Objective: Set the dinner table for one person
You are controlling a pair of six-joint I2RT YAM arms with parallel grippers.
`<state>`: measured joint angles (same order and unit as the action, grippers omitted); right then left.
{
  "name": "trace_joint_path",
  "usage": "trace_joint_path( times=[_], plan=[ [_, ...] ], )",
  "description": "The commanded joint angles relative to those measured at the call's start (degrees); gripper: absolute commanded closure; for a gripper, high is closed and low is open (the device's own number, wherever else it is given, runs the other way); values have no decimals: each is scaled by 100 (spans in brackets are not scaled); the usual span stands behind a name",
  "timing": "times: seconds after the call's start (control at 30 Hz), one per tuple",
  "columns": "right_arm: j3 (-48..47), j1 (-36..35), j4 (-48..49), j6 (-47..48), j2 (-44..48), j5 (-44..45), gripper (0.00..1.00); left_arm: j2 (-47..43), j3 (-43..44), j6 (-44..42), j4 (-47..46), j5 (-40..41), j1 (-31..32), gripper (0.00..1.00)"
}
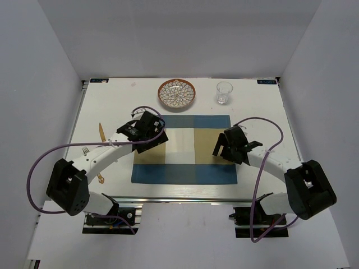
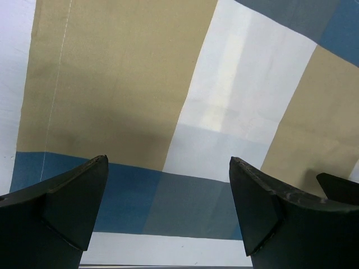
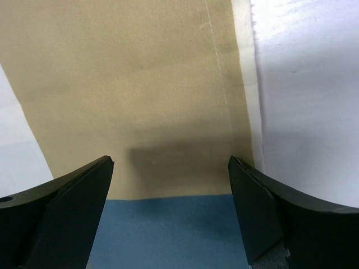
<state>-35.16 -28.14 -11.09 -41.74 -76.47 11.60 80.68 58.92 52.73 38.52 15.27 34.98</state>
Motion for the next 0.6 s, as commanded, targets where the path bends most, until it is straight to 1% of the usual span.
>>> trace_joint_path(
  times=[0.0, 0.1, 0.17, 0.3, 0.37, 0.4, 0.43, 0.5, 0.53, 0.57],
  plan=[
    [-551, 10, -745, 288, -26, 194, 11, -395, -108, -70, -55, 47, -79, 2],
    [-904, 10, -903, 534, 158, 256, 11, -588, -292, -114, -257, 29, -79, 2],
    [-1010, 10, -938, 614, 474, 238, 11, -659, -354, -123, -415, 11, -79, 2],
    [-1072, 10, -833, 947, 1106, -78, 11, -712, -398, -70, -582, -50, -79, 2],
    [-959, 1, -763, 1192, 1607, -534, 11, -703, -425, 9, -714, -76, -79, 2],
    [-906, -7, -745, 1229, 1783, -657, 11, -677, -468, 27, -784, -111, -79, 2],
    [-731, -16, -676, 1255, 2193, -911, 11, -642, -477, 70, -942, -129, -79, 2],
    [-546, -7, -579, 1326, 2617, -1097, 11, -598, -478, 79, -1083, -173, -79, 2],
    [-423, 1, -561, 1352, 3002, -1455, 11, -572, -460, 88, -1223, -234, -79, 2],
    [-396, 2, -578, 1413, 3197, -1545, 11, -511, -434, 88, -1277, -243, -131, 2]
  ],
)
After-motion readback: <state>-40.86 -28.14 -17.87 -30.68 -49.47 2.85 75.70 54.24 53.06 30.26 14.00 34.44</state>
